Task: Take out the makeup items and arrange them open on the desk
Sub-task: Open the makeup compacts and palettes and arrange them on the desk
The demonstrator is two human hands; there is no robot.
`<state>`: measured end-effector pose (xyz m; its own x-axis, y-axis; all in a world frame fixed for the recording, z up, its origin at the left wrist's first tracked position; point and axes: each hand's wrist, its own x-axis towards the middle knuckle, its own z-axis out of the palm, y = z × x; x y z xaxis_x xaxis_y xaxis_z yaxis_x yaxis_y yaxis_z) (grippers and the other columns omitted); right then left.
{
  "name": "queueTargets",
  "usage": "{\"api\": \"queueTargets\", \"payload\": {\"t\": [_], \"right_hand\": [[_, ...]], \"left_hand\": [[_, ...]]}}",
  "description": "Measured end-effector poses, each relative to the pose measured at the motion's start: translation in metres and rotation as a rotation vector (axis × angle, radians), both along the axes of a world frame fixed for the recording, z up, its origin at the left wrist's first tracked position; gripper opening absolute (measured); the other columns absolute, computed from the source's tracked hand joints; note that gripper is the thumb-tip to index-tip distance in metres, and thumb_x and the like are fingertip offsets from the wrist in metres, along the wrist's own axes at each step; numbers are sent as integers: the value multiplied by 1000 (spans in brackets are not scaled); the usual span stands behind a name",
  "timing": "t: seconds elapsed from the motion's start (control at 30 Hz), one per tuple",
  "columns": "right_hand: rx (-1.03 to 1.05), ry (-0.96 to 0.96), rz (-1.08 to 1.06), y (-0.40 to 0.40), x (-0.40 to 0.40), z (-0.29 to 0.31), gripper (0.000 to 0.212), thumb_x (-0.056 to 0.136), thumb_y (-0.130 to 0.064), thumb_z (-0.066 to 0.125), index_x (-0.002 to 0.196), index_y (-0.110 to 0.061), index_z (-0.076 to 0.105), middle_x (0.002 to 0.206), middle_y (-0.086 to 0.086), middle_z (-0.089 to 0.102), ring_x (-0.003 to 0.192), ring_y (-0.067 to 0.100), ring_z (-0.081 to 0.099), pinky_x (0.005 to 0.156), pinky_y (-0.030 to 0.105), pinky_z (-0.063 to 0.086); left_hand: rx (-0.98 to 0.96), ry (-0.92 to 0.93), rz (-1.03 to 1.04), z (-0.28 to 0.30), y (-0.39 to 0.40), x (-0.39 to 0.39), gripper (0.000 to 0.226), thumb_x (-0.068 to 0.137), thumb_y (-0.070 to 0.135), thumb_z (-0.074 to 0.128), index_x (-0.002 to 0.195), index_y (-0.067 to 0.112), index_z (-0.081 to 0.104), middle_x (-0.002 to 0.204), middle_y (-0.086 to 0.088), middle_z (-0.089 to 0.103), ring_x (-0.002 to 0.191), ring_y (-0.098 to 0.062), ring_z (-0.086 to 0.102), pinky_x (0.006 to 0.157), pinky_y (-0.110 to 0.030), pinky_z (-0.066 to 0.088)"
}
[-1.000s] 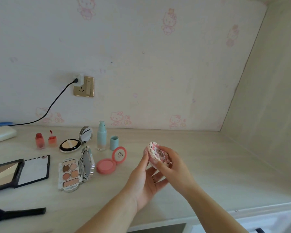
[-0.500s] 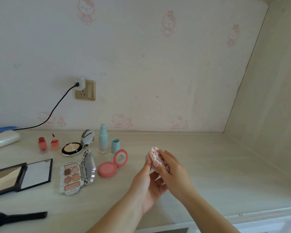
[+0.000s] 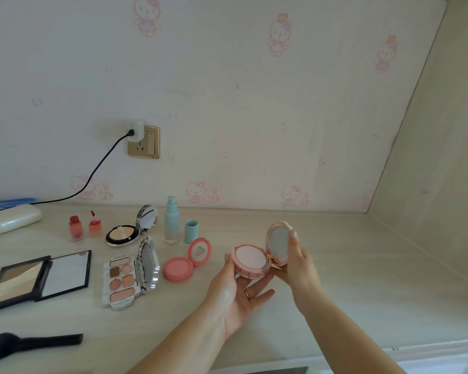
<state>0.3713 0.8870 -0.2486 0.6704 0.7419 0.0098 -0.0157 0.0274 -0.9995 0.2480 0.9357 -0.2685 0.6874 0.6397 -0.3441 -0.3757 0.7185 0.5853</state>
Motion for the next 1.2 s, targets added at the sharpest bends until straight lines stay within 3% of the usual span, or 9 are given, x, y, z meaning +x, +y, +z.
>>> {"api": "queueTargets", "payload": {"t": [0.1,0.27,0.43,0.5,0.63,0.73,0.87,1.03,1.2], "right_hand": [[74,396,-53,5,11,-2,46,93,-56,37,91,-14,56,72,12,74,72,26,73,58,34,57],[99,524,-57,14,19,-13,46,94,-53,38,104,-11,51,87,18,69,74,30,71,58,39,56],[55,508,-48,25,18,-23,49,95,-51,37,111,-6,51,89,19,67,75,29,69,58,39,55],[41,517,-44,30,17,-22,46,96,-49,38,111,-7,50,92,19,65,78,30,68,59,39,55],[12,478,-43,39,18,-23,41,97,-44,37,121,-12,48,100,16,63,85,28,66,59,36,54],[5,471,-44,41,22,-25,44,98,-43,38,127,-12,47,107,16,61,90,29,65,64,39,55],[-18,454,-50,44,24,-28,42,98,-43,38,126,-13,47,112,16,60,92,30,64,64,38,54],[-43,438,-30,49,32,-28,33,97,-41,41,112,-14,51,99,13,63,86,28,65,62,37,54],[-63,434,-13,52,37,-28,32,97,-38,43,107,-10,52,96,15,63,83,28,65,59,37,53]], "left_hand": [[24,95,40,0,3,-3,40,100,41,34,109,10,57,93,-14,74,85,-28,69,70,-44,58],[100,183,136,2,7,-10,16,98,13,43,100,12,58,92,-8,66,81,-24,64,76,-40,53],[220,291,223,7,5,-16,49,95,4,38,141,20,35,124,-6,49,111,-27,57,90,-41,48],[257,313,203,8,6,-16,42,94,6,42,131,25,44,122,-3,54,111,-23,56,88,-36,46],[384,408,168,4,10,-16,23,91,6,43,81,23,56,95,5,61,93,-15,51,86,-29,40],[420,451,189,-2,17,-14,26,92,5,41,97,27,53,104,7,51,103,-16,45,99,-31,37],[510,487,150,-8,21,-12,25,89,6,39,81,23,55,92,-1,54,89,-16,42,83,-32,32],[523,488,143,-11,23,-11,24,90,11,45,87,25,66,100,8,65,99,-13,54,94,-33,40],[556,510,146,-9,20,-12,31,88,12,49,69,29,69,80,19,64,88,-6,54,97,-34,42]]}}
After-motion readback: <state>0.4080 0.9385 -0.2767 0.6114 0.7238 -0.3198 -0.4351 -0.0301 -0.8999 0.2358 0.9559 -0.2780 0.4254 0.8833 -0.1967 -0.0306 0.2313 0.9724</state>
